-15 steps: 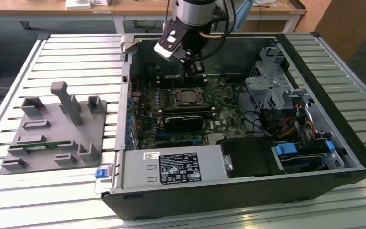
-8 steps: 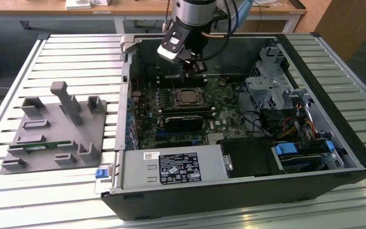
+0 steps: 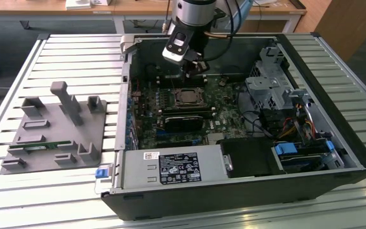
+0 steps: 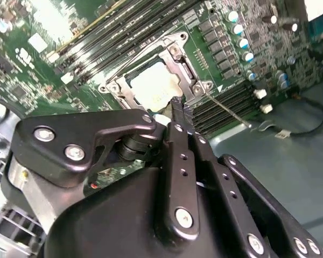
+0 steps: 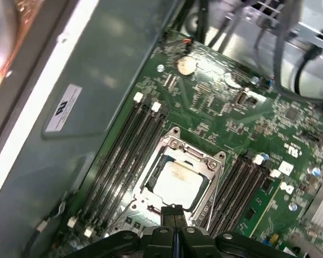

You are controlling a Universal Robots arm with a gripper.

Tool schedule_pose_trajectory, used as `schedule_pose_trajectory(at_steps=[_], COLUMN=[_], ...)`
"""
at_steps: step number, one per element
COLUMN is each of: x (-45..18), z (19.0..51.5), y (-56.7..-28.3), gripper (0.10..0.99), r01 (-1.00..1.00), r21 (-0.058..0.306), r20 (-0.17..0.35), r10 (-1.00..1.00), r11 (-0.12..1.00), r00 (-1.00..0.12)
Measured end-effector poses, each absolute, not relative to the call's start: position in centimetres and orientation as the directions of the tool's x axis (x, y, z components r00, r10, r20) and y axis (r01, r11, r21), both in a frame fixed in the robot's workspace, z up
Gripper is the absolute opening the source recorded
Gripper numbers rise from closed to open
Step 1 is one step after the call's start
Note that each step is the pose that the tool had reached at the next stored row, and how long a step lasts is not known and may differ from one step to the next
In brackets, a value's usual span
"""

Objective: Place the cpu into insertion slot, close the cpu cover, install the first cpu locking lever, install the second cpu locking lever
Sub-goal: 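Install the first cpu locking lever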

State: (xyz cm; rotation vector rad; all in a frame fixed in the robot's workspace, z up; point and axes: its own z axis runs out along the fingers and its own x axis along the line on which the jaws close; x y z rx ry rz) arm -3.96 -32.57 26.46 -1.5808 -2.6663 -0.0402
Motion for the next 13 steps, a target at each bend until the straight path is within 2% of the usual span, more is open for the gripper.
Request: schedule_pose_trajectory(at_steps=[13], x=[-3.96], z=[26.37], y=[-32.57], gripper=[0.106], r01=[0.756], r21=[0.005], r20=[0.052], r10=[0.755], r11=[0.654], r00=[-0.654])
